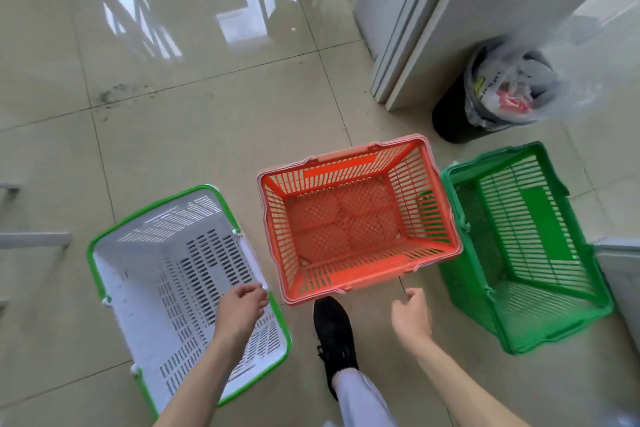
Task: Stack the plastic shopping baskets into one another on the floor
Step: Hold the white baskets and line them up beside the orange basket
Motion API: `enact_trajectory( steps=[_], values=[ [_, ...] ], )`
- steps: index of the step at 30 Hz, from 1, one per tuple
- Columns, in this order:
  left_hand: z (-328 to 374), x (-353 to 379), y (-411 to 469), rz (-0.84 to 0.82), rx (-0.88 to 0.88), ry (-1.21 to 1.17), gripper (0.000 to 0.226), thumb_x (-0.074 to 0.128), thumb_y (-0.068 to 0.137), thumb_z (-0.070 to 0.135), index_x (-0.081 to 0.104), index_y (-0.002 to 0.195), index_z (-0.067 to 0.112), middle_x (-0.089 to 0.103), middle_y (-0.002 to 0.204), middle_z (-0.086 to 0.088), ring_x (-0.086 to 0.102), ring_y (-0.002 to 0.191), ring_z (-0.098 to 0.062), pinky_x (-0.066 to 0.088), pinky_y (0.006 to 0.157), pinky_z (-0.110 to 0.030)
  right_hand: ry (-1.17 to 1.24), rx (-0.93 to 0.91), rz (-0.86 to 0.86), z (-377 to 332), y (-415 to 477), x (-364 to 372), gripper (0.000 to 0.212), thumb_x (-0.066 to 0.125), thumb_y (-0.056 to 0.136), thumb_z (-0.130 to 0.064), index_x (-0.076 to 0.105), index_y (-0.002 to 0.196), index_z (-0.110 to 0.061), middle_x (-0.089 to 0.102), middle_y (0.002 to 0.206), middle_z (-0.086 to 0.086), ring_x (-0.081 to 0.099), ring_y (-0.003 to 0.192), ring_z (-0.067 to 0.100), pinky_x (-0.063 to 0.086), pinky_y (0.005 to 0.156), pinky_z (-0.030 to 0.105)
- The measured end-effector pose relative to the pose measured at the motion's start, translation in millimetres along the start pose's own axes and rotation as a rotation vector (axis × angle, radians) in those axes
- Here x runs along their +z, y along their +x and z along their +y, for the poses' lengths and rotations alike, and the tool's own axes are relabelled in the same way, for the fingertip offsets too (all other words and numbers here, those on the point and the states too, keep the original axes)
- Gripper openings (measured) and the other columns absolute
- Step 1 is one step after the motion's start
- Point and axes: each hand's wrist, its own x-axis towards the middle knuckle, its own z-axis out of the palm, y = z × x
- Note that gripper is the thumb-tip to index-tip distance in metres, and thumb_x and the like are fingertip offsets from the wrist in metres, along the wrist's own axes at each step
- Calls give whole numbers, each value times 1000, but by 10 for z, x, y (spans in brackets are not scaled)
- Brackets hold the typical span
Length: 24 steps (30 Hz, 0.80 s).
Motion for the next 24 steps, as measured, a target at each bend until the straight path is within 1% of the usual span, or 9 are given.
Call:
enact_trajectory(
  steps=[4,6,8,13,15,16,18,21,24],
  values=[
    [240,8,26,14,15,101,21,59,88,12,65,107,7,70,104,-13,68,97,-27,53,90,-40,17,28,-47,-61,20,-132,35,46,94,-7,43,129,-3,55,126,19,49,97,27,35,80,31],
    [329,0,78,39,45,166,22,59,88,13,66,108,7,70,105,-11,66,90,-23,54,76,-34,28,19,-79,-137,19,-140,27,46,94,-7,46,121,-4,55,116,14,49,96,26,36,80,31],
    [374,-62,131,93,72,223,25,59,89,14,64,112,6,68,105,-9,62,79,-18,47,62,-26,-13,-25,-110,-195,-29,-71,14,46,94,-6,50,107,-10,55,105,9,53,98,28,40,81,32],
    [271,-654,283,395,-9,275,48,61,87,16,52,131,2,62,117,-18,54,86,-27,41,81,-35,-125,-216,-267,-410,-381,563,19,44,87,-5,59,87,-18,68,97,9,63,93,27,50,83,35],
    [146,-976,422,481,-70,252,58,64,81,17,49,134,-1,58,128,-23,58,106,-38,45,92,-42,-148,-303,-336,-500,-549,912,22,44,85,-8,63,88,-19,72,97,10,63,88,24,49,79,33],
    [65,-1131,490,503,-99,254,63,66,77,18,49,133,-3,57,130,-25,57,113,-41,45,97,-45,-155,-336,-369,-569,-624,1070,22,44,86,-9,64,92,-16,71,98,10,62,88,24,48,78,33],
    [-134,-1409,610,534,-157,254,68,68,68,20,51,129,-5,59,126,-28,60,111,-43,48,96,-49,-163,-388,-406,-722,-748,1352,25,43,89,-9,62,105,-10,67,108,13,60,97,28,46,81,35],
    [-341,-1695,631,549,-223,269,69,70,76,15,43,135,-8,52,135,-31,53,121,-45,43,100,-47,-221,-406,-409,-904,-857,1706,35,42,92,-6,51,126,-5,58,123,15,57,111,33,42,78,34],
    [-463,-1889,677,489,-271,232,63,68,81,11,43,134,-13,51,135,-32,52,122,-45,42,96,-45,-355,-474,-387,-1039,-906,1953,28,44,89,-2,45,117,2,53,121,17,54,111,33,42,85,37]
  ],
)
